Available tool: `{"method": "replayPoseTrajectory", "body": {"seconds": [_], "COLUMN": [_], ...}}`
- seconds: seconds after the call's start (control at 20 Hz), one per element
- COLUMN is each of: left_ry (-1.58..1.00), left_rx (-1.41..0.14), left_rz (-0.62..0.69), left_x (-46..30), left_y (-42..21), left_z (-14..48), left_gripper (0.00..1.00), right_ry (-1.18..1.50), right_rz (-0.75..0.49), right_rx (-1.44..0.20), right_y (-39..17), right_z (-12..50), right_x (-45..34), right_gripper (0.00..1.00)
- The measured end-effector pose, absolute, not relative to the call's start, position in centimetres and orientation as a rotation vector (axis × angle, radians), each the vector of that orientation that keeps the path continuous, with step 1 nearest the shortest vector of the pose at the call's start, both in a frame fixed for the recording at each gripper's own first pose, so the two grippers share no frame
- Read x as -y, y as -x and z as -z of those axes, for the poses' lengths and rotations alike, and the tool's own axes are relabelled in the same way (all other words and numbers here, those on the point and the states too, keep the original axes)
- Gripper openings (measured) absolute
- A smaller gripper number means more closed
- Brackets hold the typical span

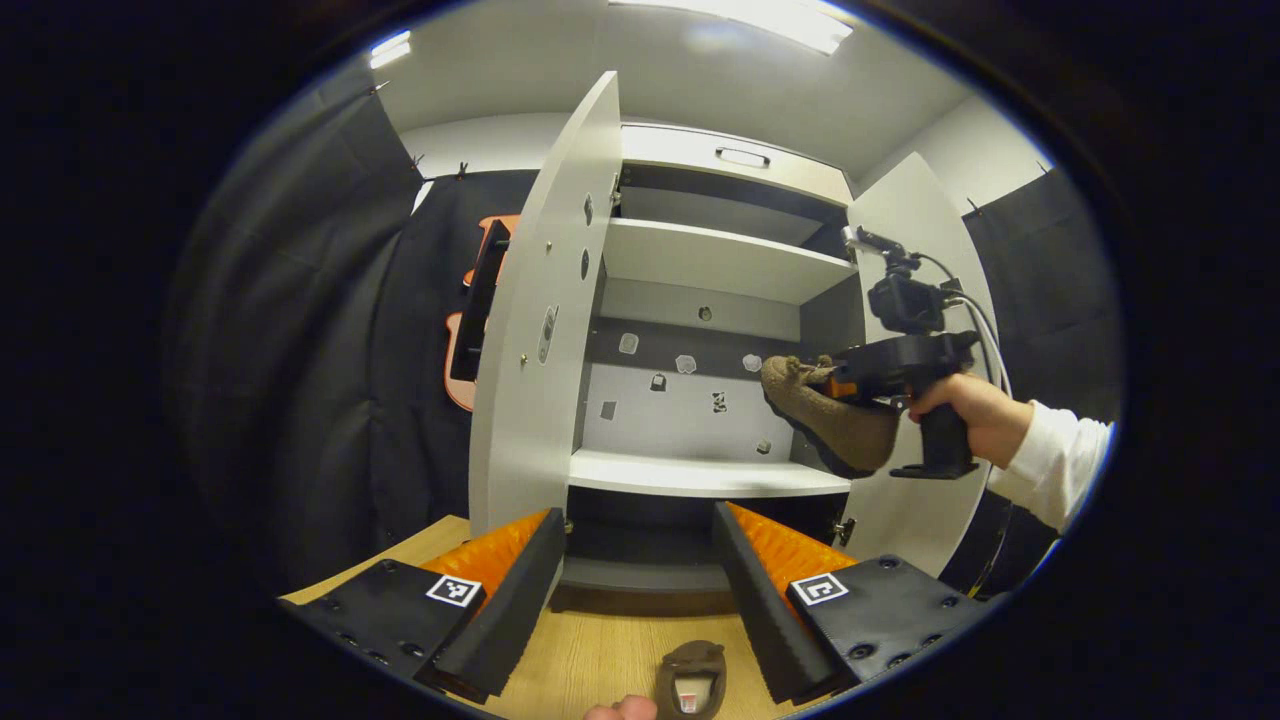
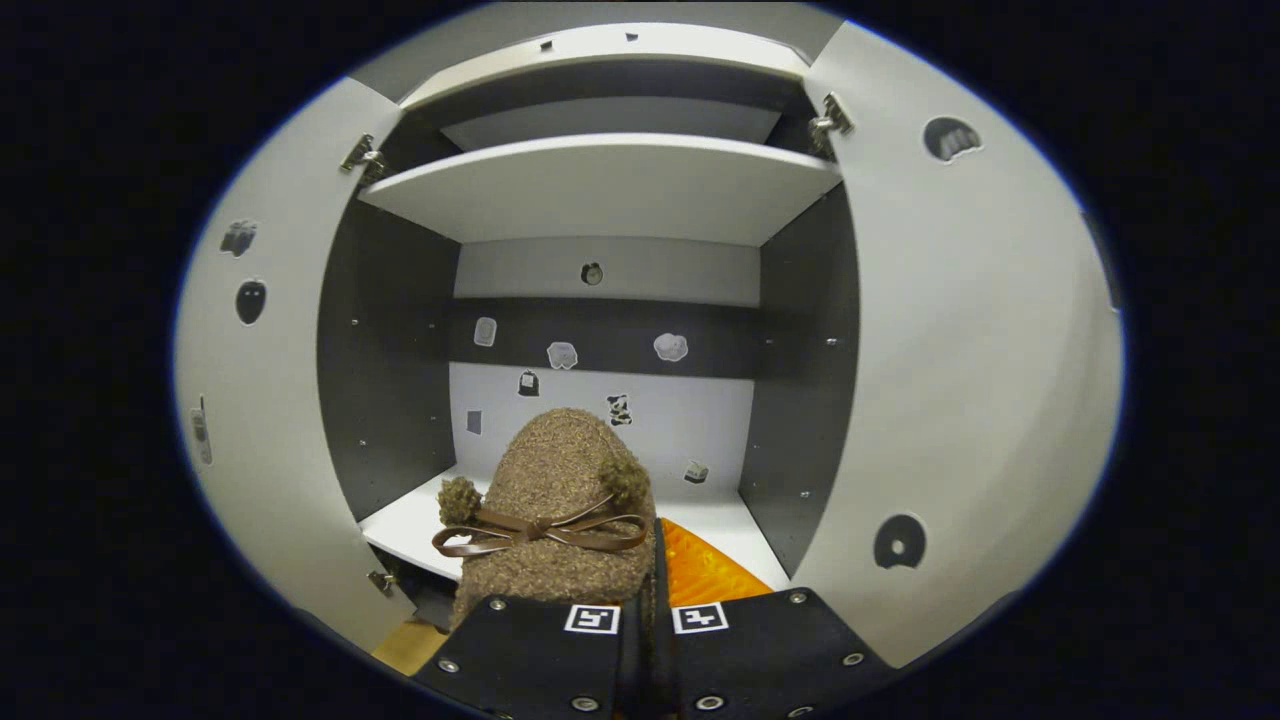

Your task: Grab one shoe with the right hand and put it into the shoe cabinet, grab the other shoe with the left hand and put it into the shoe cabinet; then close the right door with the right hand and the left door with the left hand.

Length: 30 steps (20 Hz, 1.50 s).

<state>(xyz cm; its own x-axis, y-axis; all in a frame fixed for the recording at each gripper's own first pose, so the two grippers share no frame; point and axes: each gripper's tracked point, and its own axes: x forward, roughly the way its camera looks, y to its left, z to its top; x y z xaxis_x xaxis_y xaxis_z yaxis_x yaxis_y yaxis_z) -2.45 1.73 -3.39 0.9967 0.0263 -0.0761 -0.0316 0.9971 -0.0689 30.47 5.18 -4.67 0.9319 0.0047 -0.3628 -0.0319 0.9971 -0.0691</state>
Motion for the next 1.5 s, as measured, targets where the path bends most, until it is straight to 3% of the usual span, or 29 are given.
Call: {"method": "replayPoseTrajectory", "body": {"seconds": [0.15,0.3,0.5,0.65,0.9,1.0,1.05,1.15,1.5], "left_ry": [0.099,0.065,0.065,0.065,0.076,0.077,0.076,0.074,0.068], "left_rx": [-0.068,-0.038,-0.049,-0.054,-0.077,-0.087,-0.088,-0.089,-0.101], "left_rz": [-0.030,-0.064,-0.088,-0.103,-0.097,-0.089,-0.084,-0.069,-0.015], "left_x": [-2.1,-3.5,-4.3,-4.8,-4.7,-4.3,-4.2,-3.6,-1.7], "left_y": [2.6,2.8,2.8,2.8,2.2,2.0,1.9,1.7,1.7], "left_z": [3.0,2.3,2.6,2.8,3.8,4.1,4.1,4.2,4.6], "left_gripper": [0.99,0.96,0.96,0.96,0.99,0.96,0.99,0.96,0.96], "right_ry": [0.088,0.096,0.054,0.087,0.043,-0.001,-0.024,-0.070,0.002], "right_rz": [0.026,0.088,0.143,0.172,0.076,0.027,0.017,-0.016,-0.134], "right_rx": [-0.474,-0.560,-0.669,-0.716,-0.733,-0.761,-0.766,-0.759,-0.588], "right_y": [-36.5,-40.7,-42.4,-42.5,-41.2,-40.2,-39.7,-38.7,-33.6], "right_z": [9.1,13.6,18.2,19.8,19.0,18.4,17.8,16.2,8.5], "right_x": [-4.3,-3.0,-1.1,0.7,-1.3,-2.0,-1.9,-2.3,-4.9], "right_gripper": [0.05,0.05,0.05,0.10,0.27,0.50,0.69,0.82,0.92]}}
